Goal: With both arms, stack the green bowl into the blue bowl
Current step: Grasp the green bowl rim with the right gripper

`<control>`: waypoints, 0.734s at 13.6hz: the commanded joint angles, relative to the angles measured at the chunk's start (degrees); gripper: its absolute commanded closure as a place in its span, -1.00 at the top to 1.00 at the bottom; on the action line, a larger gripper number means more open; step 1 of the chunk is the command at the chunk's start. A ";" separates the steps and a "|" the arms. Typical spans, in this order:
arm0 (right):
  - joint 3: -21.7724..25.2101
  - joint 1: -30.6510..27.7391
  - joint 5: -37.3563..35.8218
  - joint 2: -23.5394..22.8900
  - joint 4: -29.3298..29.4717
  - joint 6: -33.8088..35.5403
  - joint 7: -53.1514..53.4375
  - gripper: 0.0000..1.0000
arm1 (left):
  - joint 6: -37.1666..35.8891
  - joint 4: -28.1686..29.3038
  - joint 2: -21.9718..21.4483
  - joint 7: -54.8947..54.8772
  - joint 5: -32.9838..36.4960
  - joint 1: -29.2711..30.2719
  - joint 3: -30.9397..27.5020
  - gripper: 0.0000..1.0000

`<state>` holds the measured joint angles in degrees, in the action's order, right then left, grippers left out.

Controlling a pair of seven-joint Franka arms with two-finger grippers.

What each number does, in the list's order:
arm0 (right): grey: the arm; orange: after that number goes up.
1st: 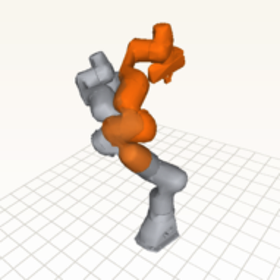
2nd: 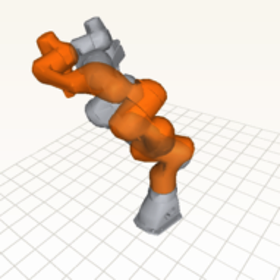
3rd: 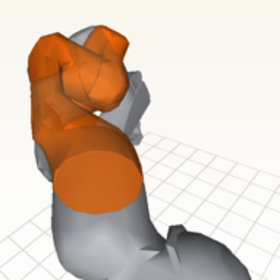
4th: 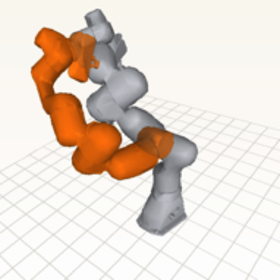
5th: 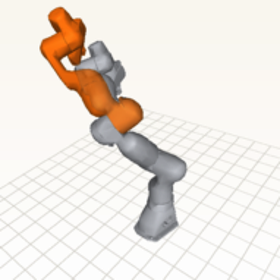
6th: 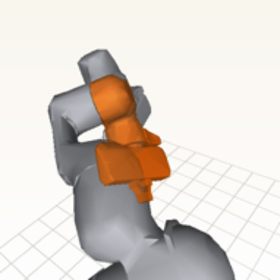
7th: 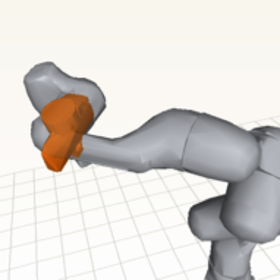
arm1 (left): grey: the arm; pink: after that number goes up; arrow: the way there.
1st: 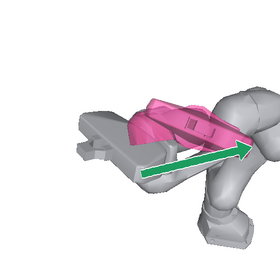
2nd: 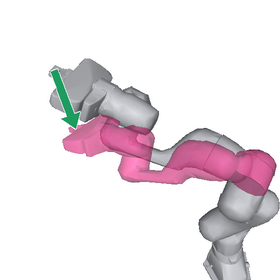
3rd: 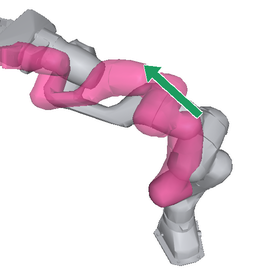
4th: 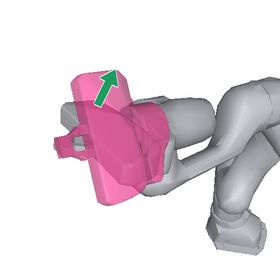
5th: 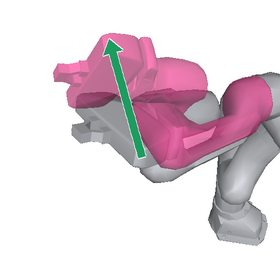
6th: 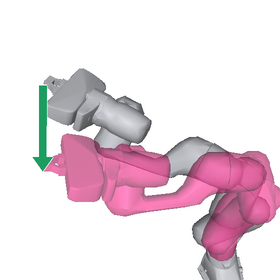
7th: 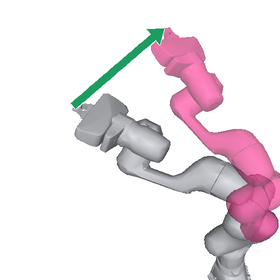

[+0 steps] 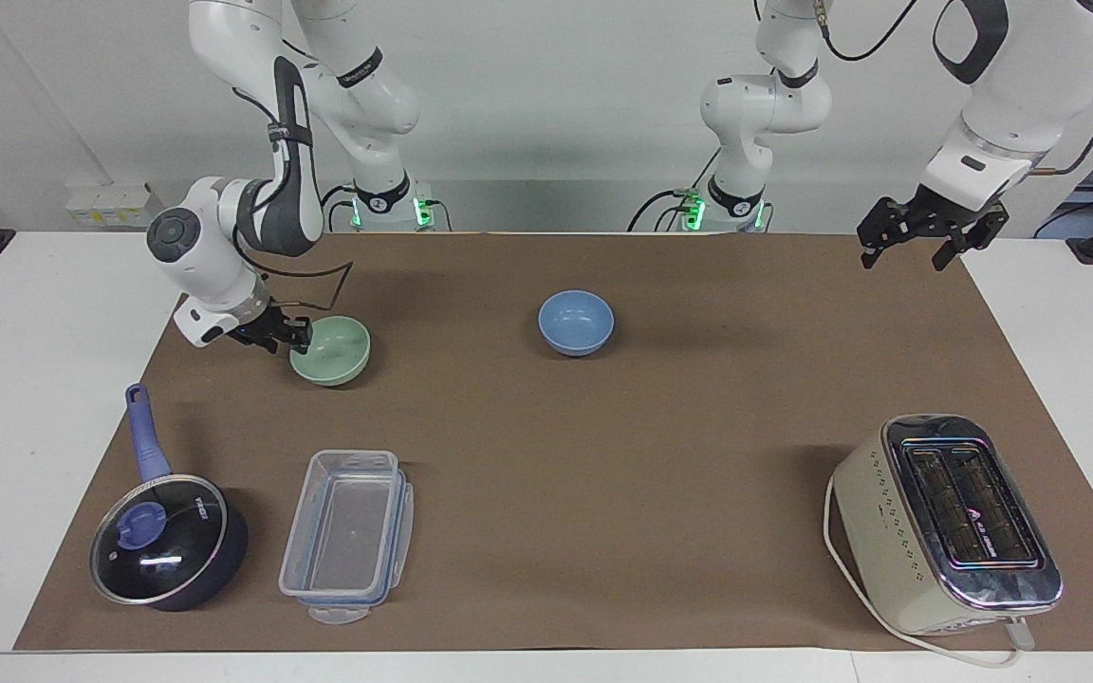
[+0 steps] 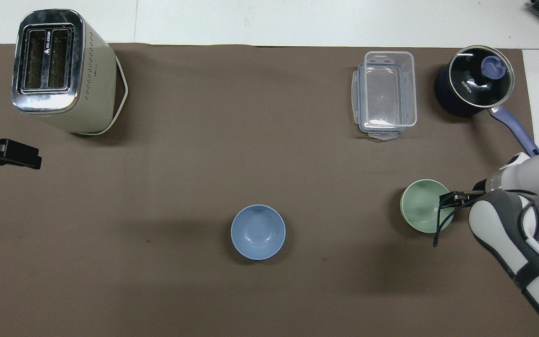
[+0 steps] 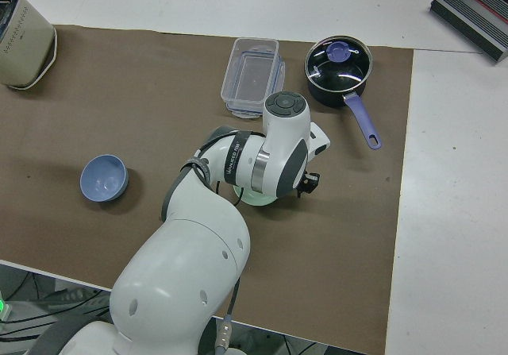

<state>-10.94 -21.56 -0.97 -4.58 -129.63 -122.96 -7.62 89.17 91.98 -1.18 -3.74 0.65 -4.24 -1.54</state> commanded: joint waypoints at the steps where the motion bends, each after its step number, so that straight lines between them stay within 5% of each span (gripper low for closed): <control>1: -0.40 -0.24 4.02 1.60 -0.54 2.80 -2.05 -1.00 | -0.14 0.92 -1.10 0.75 1.02 0.11 0.13 1.00; 6: -2.07 2.38 7.20 5.45 1.83 9.47 -1.88 -1.00 | -0.14 0.92 -1.10 0.75 1.02 0.11 0.13 1.00; 10: -2.16 14.75 9.75 9.33 4.29 14.58 7.66 -1.00 | -0.14 0.92 -1.10 0.75 1.02 0.11 0.13 1.00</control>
<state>-12.86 -11.63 7.07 2.94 -125.99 -110.15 -5.15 89.17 91.98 -1.19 -3.70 0.65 -4.24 -1.54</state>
